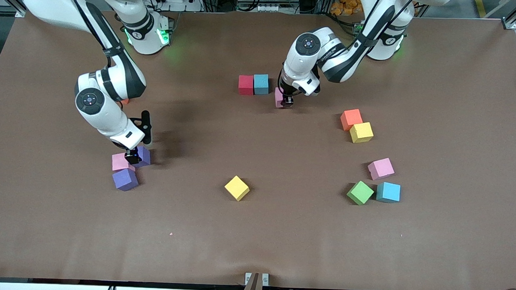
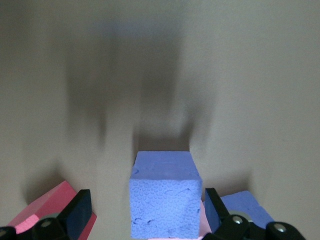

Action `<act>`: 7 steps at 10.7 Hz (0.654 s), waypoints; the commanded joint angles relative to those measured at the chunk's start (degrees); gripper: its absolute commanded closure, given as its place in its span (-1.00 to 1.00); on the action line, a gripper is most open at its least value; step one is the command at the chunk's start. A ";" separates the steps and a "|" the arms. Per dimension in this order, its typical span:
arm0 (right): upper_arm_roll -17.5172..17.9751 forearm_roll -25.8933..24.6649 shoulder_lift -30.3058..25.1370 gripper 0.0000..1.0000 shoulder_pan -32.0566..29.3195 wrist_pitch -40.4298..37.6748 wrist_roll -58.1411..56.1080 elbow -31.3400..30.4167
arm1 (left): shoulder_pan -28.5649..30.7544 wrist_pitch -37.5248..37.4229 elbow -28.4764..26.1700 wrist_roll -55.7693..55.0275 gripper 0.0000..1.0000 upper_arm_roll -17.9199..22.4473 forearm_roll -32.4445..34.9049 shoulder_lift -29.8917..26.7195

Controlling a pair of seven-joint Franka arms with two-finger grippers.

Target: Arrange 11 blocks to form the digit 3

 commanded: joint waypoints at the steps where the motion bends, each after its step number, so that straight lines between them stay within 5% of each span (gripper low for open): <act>1: 0.54 -0.76 1.16 -1.00 -2.13 1.77 -0.37 0.71 | 0.05 1.47 -0.56 -3.89 1.00 -2.05 -1.29 0.21; 7: 0.63 -0.23 4.60 -1.00 -4.86 5.11 -0.28 1.33 | -2.24 1.56 -1.09 -5.58 1.00 -3.54 -1.11 1.70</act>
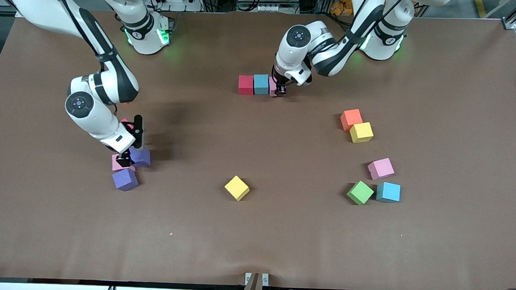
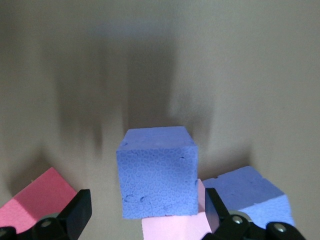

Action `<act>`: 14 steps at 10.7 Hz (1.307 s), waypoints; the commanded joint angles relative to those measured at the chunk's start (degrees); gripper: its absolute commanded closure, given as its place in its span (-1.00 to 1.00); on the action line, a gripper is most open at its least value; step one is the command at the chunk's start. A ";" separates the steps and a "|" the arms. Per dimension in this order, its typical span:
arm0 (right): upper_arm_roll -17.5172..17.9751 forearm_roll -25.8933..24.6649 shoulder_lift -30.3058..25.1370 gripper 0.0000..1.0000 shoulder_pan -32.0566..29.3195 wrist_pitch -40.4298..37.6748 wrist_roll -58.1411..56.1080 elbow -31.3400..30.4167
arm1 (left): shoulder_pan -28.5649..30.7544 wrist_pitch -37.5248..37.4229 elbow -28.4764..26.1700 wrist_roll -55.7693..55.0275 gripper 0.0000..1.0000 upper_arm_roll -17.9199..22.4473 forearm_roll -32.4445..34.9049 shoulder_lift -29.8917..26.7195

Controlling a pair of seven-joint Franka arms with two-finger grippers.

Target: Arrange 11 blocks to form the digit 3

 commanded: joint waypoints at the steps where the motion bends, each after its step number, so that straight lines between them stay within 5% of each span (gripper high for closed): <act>1: 0.91 -0.26 2.00 -1.00 -1.22 2.10 -0.18 0.52 | -0.17 0.97 -0.52 -0.51 1.00 -0.20 -0.57 0.41; 10: 0.65 1.84 4.20 -1.00 0.45 4.02 1.75 0.88 | -2.11 4.22 -1.05 0.46 1.00 -0.03 -0.39 2.79; 11: 0.56 1.85 4.55 -1.00 0.45 4.12 1.75 0.87 | -1.93 4.22 -0.87 0.54 0.51 -0.03 -0.31 3.14; 12: 0.56 1.85 4.55 -0.91 0.54 4.12 1.75 0.87 | -2.28 4.22 -0.79 1.15 -0.97 -0.03 0.48 2.71; 14: 0.38 1.85 4.47 -0.13 0.54 4.12 1.75 0.96 | -2.11 4.13 -0.78 1.34 -1.00 -0.11 0.93 1.05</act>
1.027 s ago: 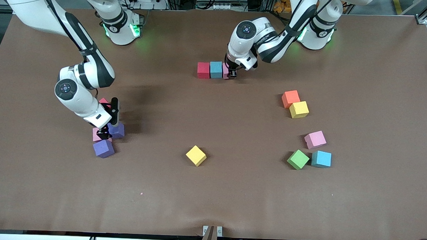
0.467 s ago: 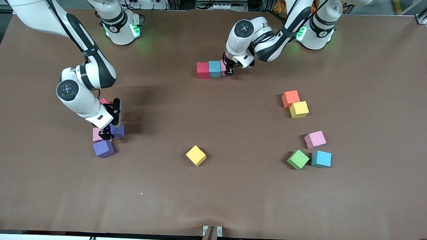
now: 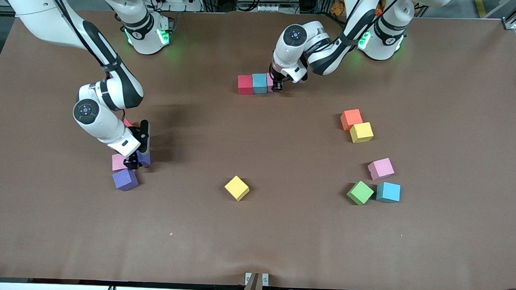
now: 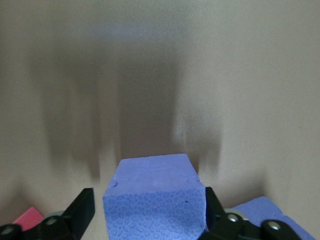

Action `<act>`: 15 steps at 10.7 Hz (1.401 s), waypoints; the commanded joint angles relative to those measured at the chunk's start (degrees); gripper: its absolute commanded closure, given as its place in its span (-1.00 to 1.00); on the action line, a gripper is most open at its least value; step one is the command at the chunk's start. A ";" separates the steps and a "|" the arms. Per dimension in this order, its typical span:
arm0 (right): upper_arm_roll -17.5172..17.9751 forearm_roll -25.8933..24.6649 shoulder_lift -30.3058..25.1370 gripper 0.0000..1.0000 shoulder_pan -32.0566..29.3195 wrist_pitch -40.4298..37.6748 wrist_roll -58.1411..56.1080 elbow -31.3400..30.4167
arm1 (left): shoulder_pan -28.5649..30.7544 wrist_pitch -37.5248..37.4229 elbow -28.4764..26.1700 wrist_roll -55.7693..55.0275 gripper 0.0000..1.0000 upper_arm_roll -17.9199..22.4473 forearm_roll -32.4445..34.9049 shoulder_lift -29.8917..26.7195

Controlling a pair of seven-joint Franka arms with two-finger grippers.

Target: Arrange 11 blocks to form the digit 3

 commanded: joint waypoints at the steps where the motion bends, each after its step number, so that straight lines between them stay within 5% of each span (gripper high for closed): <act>1: -0.13 0.91 0.27 -0.02 0.27 0.92 0.20 0.54 | -0.01 0.20 -0.36 0.44 -1.00 -0.23 0.81 -2.99; 3: -0.31 0.91 -0.78 0.33 0.53 0.92 0.20 0.80 | -0.01 -1.11 -0.45 1.58 -1.00 -0.75 0.81 -5.89; 6: -0.13 0.91 -3.41 0.43 3.06 0.31 7.10 0.89 | 1.04 -5.50 0.16 3.69 -1.00 -0.94 0.72 -11.16; 11: 0.22 1.18 -7.29 0.40 14.31 -1.71 41.17 0.28 | 9.72 -17.70 10.07 16.76 -1.00 -0.85 0.55 -11.88; 15: 0.48 1.26 -8.51 0.44 23.18 -6.52 76.03 0.36 | 20.53 -26.95 17.39 38.18 -1.00 -0.58 -0.07 -9.60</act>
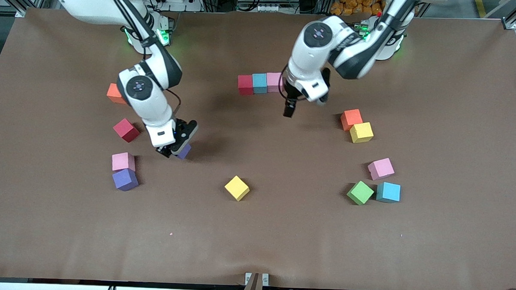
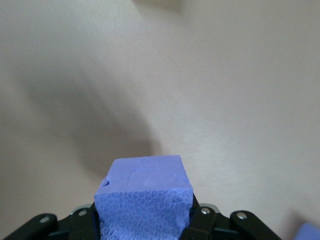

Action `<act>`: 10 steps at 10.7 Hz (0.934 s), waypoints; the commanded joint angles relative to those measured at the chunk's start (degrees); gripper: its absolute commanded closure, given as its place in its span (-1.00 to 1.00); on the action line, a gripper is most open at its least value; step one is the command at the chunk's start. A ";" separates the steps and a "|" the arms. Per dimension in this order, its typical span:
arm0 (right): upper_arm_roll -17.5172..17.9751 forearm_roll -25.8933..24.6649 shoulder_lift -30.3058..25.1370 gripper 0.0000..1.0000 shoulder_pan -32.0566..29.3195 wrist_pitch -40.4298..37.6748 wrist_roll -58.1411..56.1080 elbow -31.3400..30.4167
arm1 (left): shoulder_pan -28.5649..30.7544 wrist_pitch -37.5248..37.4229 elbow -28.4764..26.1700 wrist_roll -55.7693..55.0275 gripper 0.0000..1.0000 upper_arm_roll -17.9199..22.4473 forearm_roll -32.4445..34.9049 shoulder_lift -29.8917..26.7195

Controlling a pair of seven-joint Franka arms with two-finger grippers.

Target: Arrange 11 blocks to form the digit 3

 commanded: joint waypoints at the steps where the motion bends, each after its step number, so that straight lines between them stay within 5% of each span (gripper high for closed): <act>1: -0.17 0.83 -2.58 0.44 6.99 -4.08 21.68 -0.71 | 5.96 -3.80 3.01 12.76 -1.00 -0.50 0.01 2.20; 5: -0.08 1.62 -1.53 0.44 14.92 -4.27 45.81 0.69 | 15.99 -4.69 4.94 39.66 -1.00 -0.33 0.63 6.49; 6: -0.08 5.98 -1.35 0.44 17.99 -5.41 50.47 2.35 | 16.96 -5.04 5.12 45.28 -1.00 -0.06 1.15 7.38; 7: -0.17 10.54 0.04 0.44 20.54 -7.85 54.00 4.98 | 17.84 -5.74 4.95 49.95 -1.00 0.02 3.94 8.17; 10: -0.17 11.47 3.74 0.44 24.69 -9.81 57.02 6.59 | 20.03 -10.05 1.63 63.57 -1.00 -0.24 10.91 6.70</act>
